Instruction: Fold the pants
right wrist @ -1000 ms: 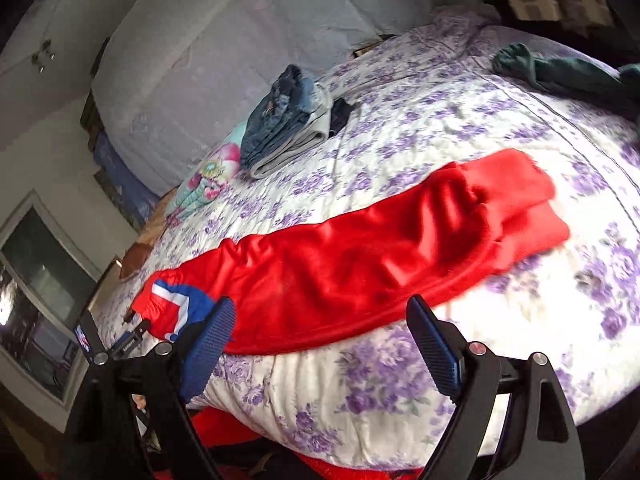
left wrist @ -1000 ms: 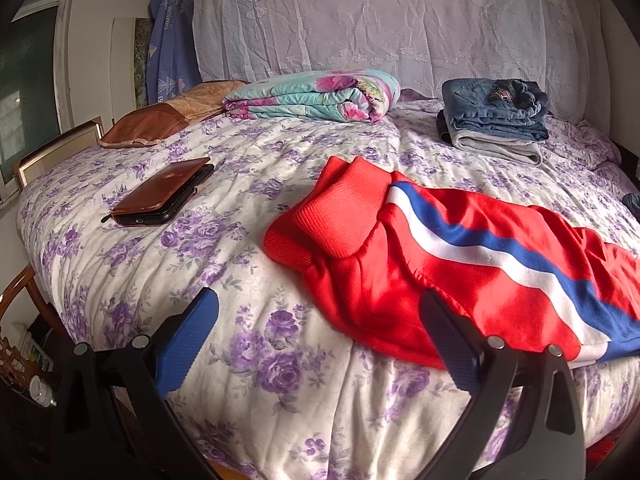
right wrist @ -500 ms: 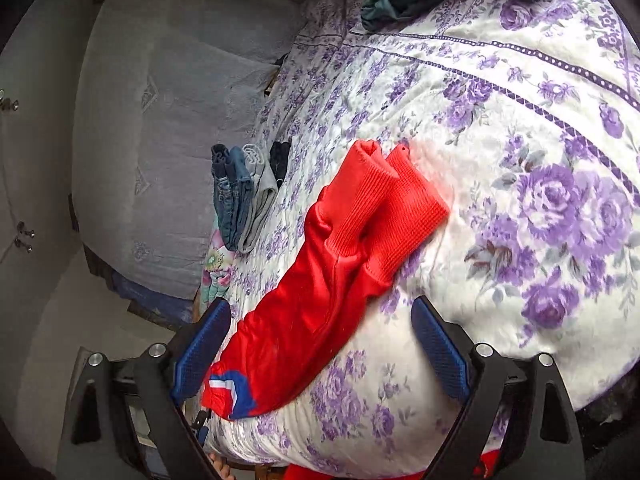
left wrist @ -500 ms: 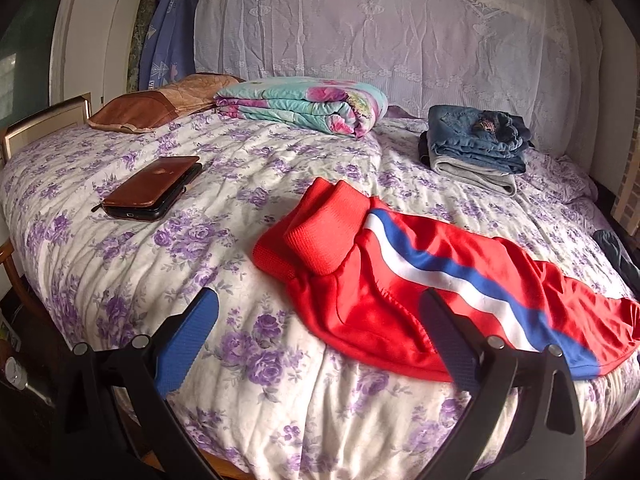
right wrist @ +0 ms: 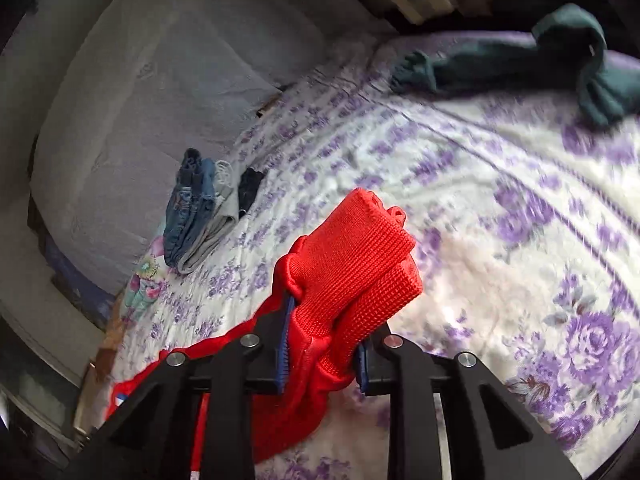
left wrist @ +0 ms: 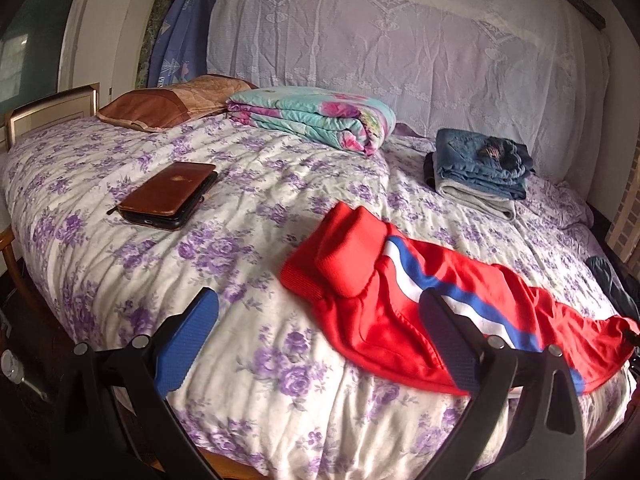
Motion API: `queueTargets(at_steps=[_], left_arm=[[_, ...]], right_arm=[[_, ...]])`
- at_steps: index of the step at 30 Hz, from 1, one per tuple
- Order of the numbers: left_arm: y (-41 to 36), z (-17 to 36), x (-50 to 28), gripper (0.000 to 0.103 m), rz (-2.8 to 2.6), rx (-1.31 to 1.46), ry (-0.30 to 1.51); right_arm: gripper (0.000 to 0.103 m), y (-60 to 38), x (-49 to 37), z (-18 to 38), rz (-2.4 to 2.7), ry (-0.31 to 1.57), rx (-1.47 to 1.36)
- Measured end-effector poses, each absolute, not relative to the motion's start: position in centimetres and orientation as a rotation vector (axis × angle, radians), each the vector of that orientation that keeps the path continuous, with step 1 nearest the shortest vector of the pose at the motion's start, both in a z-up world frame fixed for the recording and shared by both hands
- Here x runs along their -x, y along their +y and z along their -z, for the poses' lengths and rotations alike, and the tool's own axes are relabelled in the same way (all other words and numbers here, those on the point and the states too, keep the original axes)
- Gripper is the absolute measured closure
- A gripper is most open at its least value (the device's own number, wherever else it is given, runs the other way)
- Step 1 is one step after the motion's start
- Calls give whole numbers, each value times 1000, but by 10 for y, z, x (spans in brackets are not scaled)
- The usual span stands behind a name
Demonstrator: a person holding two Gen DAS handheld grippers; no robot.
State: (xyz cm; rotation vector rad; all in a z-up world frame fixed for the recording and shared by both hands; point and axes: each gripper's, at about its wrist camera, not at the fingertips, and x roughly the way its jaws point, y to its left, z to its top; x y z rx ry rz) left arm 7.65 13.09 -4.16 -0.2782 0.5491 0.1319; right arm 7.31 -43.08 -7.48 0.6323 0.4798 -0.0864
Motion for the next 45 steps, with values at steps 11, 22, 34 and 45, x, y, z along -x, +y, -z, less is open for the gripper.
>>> queueTargets(at_steps=[11, 22, 34, 45], left_arm=[[146, 44, -78, 5, -115, 362, 568], [136, 55, -88, 5, -87, 324, 614], [96, 53, -85, 5, -213, 69, 573], [82, 55, -83, 5, -192, 40, 563]], right_arm=[[36, -138, -110, 84, -165, 609, 704], [27, -178, -73, 2, -256, 383, 257], [8, -201, -132, 61, -115, 570, 34], [4, -210, -138, 85, -29, 627, 172]])
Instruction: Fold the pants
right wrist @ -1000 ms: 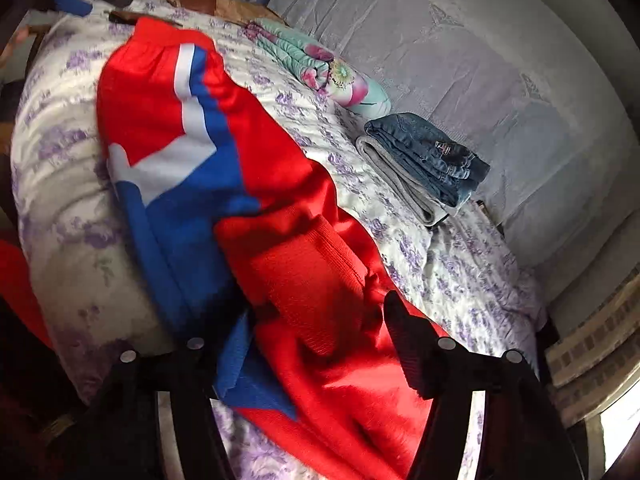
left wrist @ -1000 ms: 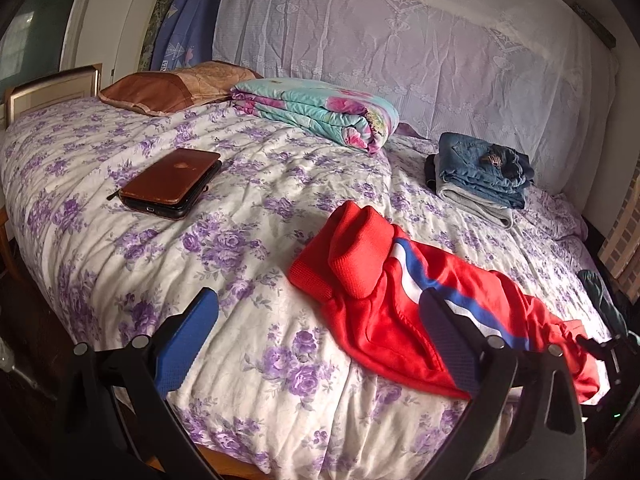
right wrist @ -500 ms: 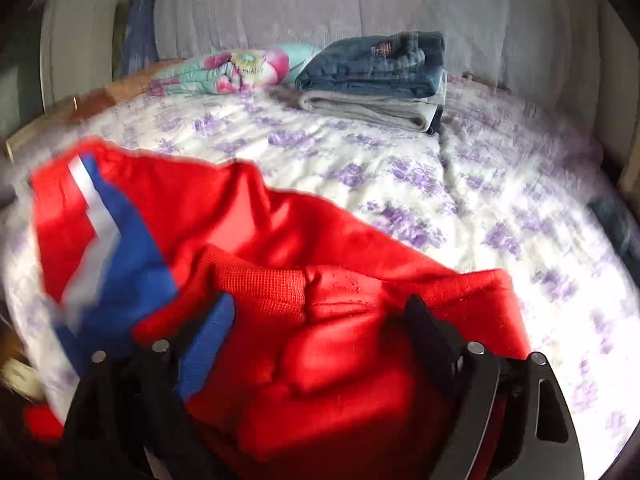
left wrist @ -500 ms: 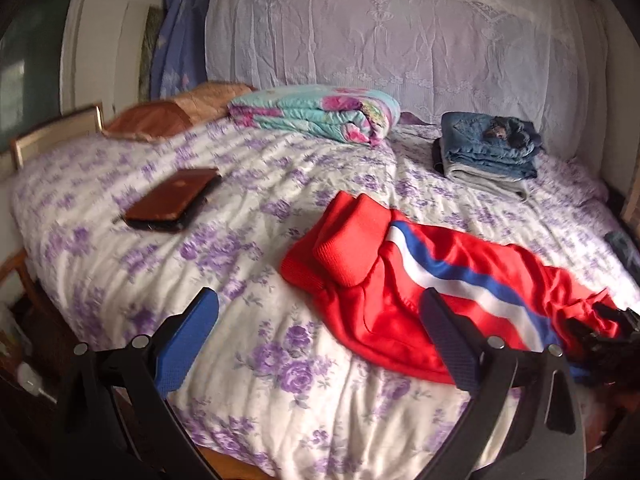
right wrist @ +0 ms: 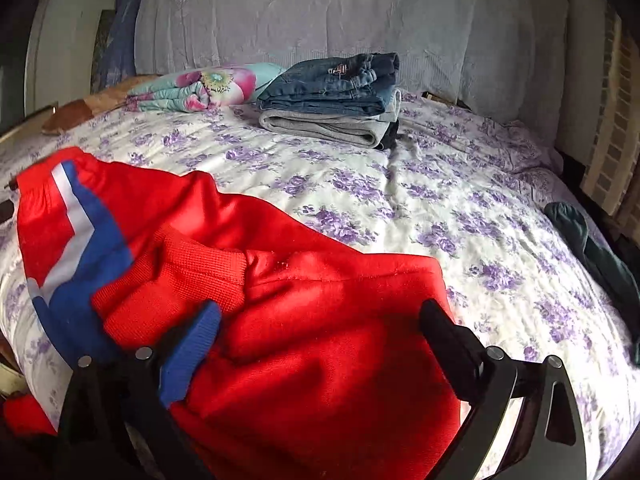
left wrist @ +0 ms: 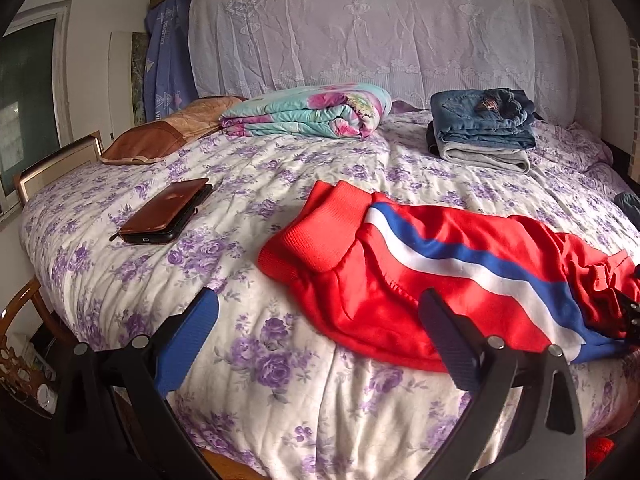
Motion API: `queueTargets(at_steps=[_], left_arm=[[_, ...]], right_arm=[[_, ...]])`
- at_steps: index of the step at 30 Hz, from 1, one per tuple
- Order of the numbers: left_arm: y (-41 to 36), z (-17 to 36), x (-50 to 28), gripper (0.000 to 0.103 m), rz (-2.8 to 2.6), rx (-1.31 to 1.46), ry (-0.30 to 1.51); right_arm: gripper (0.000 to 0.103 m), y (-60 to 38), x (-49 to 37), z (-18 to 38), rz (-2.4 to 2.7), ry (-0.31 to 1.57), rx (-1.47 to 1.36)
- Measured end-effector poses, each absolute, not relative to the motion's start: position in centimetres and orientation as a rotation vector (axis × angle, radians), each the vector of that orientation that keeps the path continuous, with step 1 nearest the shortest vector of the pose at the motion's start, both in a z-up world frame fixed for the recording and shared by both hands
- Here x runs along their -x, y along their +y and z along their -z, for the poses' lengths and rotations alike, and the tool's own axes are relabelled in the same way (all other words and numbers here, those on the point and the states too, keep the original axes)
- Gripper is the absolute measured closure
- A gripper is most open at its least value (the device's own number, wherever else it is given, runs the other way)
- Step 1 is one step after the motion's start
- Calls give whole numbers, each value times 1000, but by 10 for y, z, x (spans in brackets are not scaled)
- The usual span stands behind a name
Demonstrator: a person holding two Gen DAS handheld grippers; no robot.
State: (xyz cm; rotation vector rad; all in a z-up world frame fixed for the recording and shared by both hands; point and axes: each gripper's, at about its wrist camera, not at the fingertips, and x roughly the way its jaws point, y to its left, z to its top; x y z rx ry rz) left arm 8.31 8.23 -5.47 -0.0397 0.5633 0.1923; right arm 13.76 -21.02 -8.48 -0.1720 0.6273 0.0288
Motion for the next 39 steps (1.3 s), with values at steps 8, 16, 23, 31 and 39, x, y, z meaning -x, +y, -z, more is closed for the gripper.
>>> queueTargets(at_steps=[8, 16, 23, 31, 39], left_arm=[[81, 52, -80, 5, -201, 33, 542], [81, 51, -80, 5, -204, 31, 537], [80, 48, -79, 5, -182, 40, 543], [77, 45, -76, 5, -174, 33, 530], [113, 62, -95, 5, 169, 377, 695]], right_arm=[[4, -221, -113, 66, -15, 487, 169], [4, -246, -137, 84, 81, 605, 253], [4, -268, -153, 92, -19, 735, 79], [4, -283, -149, 94, -119, 713, -58], [4, -334, -125, 93, -252, 527, -414]])
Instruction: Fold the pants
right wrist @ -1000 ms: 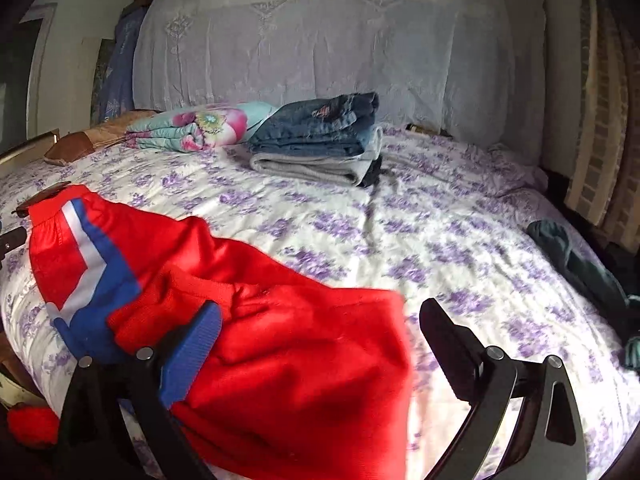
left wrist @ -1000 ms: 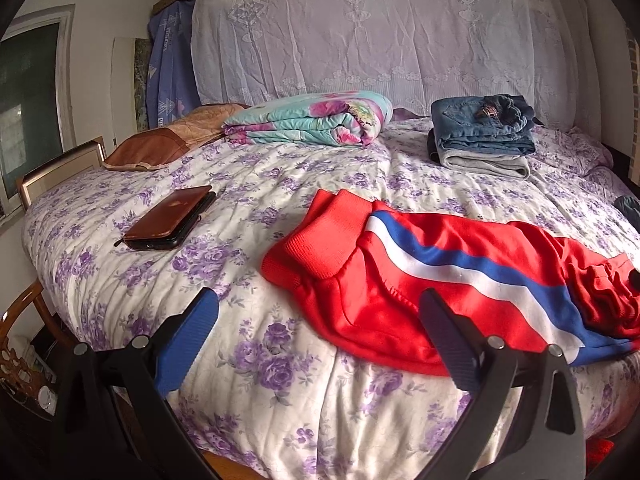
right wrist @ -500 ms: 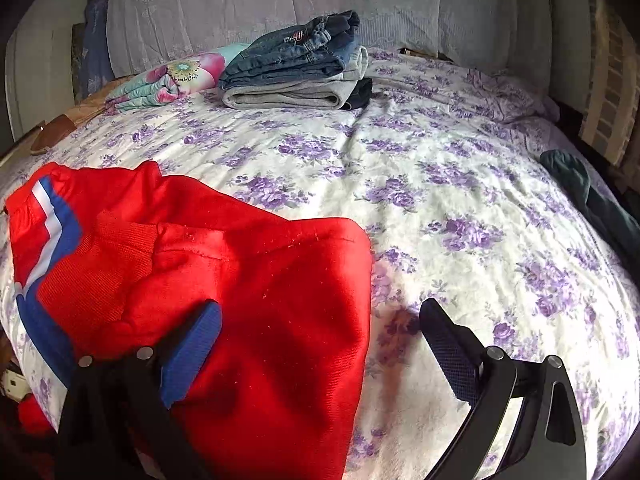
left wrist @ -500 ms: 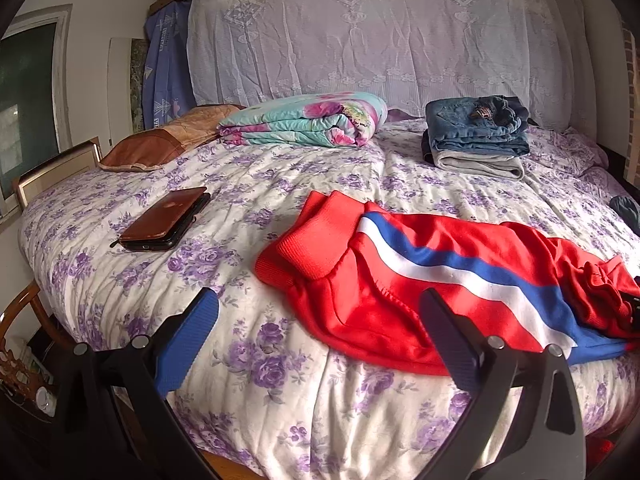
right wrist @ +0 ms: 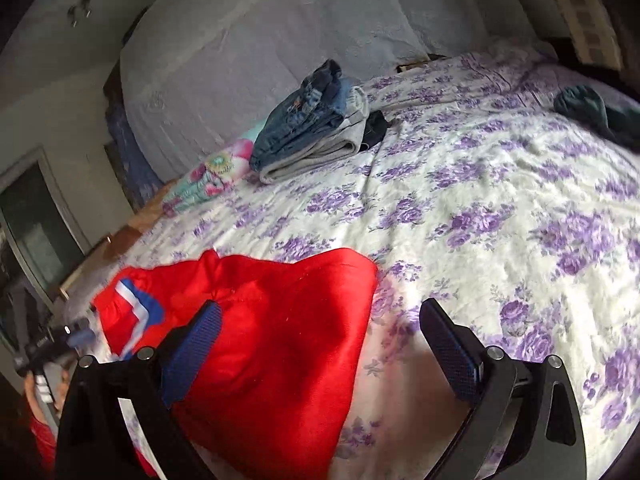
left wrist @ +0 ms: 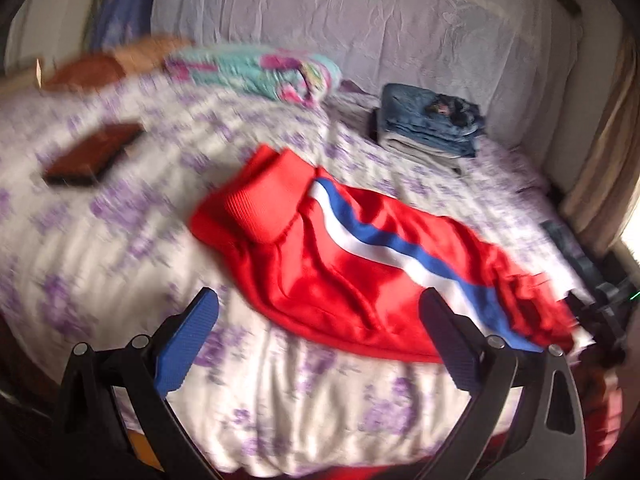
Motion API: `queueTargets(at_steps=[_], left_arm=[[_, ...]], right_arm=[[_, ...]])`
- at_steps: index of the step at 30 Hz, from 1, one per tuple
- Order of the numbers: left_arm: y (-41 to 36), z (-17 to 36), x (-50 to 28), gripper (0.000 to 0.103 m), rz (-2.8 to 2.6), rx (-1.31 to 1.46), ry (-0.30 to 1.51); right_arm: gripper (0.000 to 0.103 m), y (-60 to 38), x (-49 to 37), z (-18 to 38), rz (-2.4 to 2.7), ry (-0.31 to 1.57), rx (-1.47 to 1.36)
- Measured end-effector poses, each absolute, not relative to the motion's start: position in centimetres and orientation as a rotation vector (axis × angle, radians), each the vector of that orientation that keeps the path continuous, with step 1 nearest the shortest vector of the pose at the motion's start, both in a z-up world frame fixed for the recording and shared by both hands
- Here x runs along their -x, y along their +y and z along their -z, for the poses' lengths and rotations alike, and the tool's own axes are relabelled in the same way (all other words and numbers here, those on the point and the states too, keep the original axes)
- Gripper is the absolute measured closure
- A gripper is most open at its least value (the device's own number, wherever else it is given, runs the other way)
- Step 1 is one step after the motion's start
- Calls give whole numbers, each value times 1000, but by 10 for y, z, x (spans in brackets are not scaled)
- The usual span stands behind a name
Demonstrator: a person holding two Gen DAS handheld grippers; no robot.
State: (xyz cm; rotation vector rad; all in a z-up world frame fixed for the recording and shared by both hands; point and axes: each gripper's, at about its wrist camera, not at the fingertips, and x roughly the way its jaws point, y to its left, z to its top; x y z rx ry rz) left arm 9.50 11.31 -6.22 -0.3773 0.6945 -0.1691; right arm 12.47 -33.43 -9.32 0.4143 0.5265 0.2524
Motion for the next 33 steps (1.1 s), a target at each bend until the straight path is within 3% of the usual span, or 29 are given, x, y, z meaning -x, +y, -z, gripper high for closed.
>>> queueTargets(at_steps=[6, 17, 19, 20, 21, 26, 33], left_arm=[[150, 89, -107, 5, 320, 749, 725], [148, 77, -152, 7, 200, 747, 716], [145, 77, -156, 26, 141, 695, 716], [145, 78, -159, 54, 114, 668, 724], [145, 82, -162, 70, 100, 649, 740], [146, 76, -154, 78, 89, 660, 704], [27, -35, -109, 81, 132, 206, 430]], right_arm=[[4, -358, -121, 97, -300, 454, -588], [4, -347, -134, 95, -227, 551, -526], [4, -350, -133, 95, -239, 535, -542], [4, -352, -132, 95, -245, 528, -549], [4, -353, -131, 95, -252, 521, -556], [4, -361, -123, 96, -301, 466, -608], [4, -379, -114, 96, -328, 392, -702]])
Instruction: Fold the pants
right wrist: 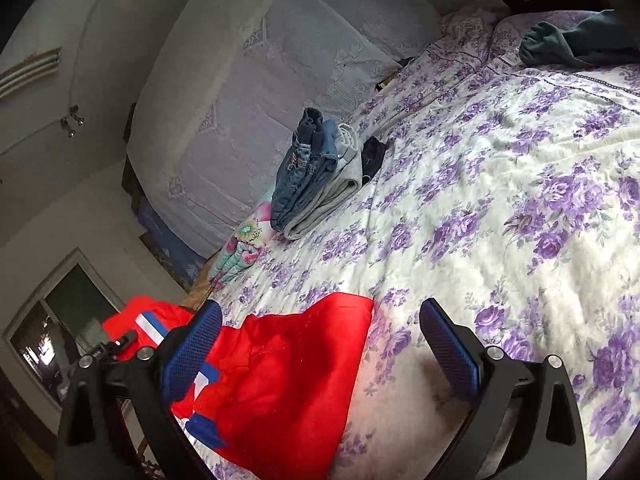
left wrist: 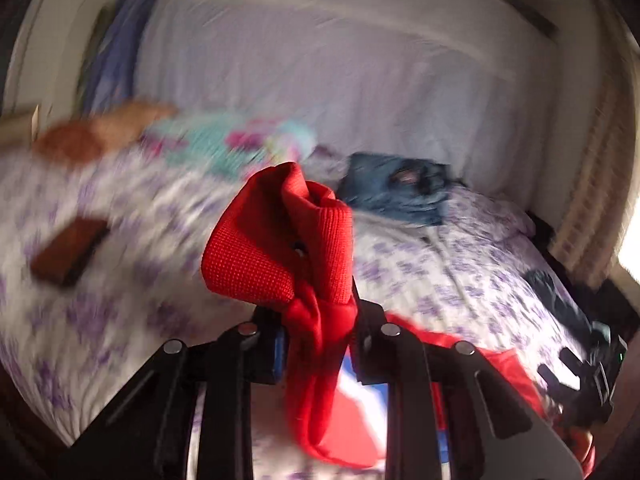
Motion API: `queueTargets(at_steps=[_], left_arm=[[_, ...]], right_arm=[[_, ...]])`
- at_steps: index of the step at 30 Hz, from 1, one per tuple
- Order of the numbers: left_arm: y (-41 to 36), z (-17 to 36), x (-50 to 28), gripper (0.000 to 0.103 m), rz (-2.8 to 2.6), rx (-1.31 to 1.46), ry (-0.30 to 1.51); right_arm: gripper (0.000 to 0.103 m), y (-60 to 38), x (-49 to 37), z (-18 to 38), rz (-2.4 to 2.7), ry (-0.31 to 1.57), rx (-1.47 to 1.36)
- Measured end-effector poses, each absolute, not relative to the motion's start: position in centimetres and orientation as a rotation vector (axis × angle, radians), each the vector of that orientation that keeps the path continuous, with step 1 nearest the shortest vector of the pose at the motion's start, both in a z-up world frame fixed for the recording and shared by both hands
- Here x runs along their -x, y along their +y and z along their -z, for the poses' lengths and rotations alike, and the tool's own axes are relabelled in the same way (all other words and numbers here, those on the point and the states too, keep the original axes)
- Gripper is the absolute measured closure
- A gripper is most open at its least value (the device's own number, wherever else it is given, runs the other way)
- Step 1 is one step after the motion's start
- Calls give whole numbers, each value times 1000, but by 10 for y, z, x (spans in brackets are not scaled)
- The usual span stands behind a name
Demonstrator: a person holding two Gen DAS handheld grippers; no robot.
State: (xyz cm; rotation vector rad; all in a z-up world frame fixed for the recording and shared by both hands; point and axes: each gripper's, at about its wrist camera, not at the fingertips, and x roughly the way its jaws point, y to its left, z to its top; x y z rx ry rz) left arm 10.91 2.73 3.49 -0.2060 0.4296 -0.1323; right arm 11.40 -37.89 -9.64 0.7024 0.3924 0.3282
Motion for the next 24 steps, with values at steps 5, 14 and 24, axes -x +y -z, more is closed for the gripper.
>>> queueTargets(at_steps=[5, 14, 24], left_arm=[[-84, -72, -92, 81, 280, -55, 342], [-250, 57, -90, 77, 478, -442, 542], [-206, -1, -37, 6, 403, -409, 250]], right_arm=[[4, -392, -101, 88, -218, 375, -670], [4, -452, -83, 101, -206, 259, -838], [4, -438, -89, 98, -187, 286, -762]])
